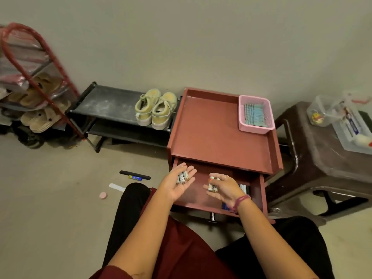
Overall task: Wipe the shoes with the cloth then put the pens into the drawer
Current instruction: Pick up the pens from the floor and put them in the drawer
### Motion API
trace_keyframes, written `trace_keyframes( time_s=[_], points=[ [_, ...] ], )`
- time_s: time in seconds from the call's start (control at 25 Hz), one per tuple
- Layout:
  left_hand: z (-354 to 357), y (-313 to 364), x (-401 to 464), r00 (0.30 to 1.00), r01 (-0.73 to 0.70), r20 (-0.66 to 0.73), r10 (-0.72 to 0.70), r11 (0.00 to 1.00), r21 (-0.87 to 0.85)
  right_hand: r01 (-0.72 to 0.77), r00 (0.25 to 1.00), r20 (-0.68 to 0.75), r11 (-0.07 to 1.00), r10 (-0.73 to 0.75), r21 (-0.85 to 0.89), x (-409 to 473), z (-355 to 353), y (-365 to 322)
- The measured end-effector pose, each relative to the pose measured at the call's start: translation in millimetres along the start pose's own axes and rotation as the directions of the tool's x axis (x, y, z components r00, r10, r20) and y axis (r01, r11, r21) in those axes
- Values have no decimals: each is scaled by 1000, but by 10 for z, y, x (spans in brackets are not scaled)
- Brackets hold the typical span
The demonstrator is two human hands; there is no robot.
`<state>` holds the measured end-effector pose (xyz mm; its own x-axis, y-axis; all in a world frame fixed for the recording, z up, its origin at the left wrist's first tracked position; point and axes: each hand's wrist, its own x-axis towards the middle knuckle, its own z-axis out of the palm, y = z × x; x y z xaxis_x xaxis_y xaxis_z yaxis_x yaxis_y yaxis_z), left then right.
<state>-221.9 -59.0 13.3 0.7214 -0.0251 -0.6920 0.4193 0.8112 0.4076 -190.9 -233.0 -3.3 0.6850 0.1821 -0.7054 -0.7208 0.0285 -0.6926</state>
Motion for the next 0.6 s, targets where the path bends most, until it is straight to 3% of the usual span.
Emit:
trace_keyframes(
  time_s=[0.32, 0.6],
  points=[
    [-245, -395, 648, 982, 136, -154, -110, 977, 167, -190, 936, -347, 925, 69, -329, 782, -633, 490],
    [-281, -348, 944, 972, 146, -210, -107, 972, 183, -297, 927, -368, 749, 77, -593, 1281, -734, 679]
  ],
)
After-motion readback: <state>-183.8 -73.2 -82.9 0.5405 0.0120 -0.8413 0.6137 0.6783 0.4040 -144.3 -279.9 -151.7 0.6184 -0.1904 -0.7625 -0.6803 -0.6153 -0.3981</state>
